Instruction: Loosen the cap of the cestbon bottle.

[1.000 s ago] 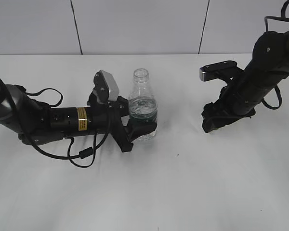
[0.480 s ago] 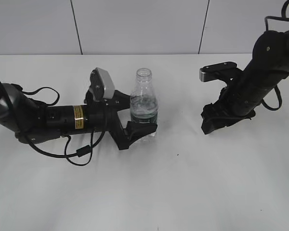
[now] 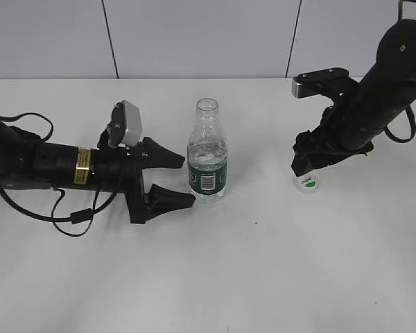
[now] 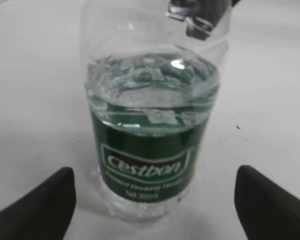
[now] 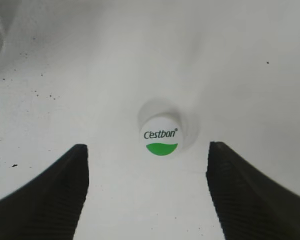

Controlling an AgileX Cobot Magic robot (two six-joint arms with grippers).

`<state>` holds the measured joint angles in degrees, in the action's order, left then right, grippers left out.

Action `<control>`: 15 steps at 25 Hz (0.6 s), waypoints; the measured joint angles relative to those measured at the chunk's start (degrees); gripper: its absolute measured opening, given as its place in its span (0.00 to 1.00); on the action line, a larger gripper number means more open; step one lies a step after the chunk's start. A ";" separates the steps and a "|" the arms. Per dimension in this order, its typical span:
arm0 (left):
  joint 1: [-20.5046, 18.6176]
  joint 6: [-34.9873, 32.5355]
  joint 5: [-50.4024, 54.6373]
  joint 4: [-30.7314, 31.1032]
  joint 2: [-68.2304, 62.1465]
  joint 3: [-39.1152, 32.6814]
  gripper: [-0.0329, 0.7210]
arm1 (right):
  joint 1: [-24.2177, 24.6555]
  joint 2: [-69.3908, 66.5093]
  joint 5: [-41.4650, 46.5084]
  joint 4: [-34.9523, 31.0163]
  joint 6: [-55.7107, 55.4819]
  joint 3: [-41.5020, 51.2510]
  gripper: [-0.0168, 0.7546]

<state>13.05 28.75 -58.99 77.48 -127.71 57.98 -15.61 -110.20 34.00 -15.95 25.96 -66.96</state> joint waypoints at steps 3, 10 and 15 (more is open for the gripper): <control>-1.73 4.42 3.86 6.39 2.70 0.00 0.82 | 0.00 1.52 0.14 0.00 0.05 0.00 0.75; -3.61 11.81 19.58 13.13 12.94 0.00 0.82 | 0.00 5.79 0.14 0.00 0.05 0.00 0.75; -3.44 16.29 40.05 12.89 20.90 0.00 0.82 | 0.00 8.62 -0.20 1.65 0.12 -0.65 0.75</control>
<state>9.61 45.04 -18.94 90.37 -106.81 57.98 -15.61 -101.58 33.80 -14.30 26.08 -67.61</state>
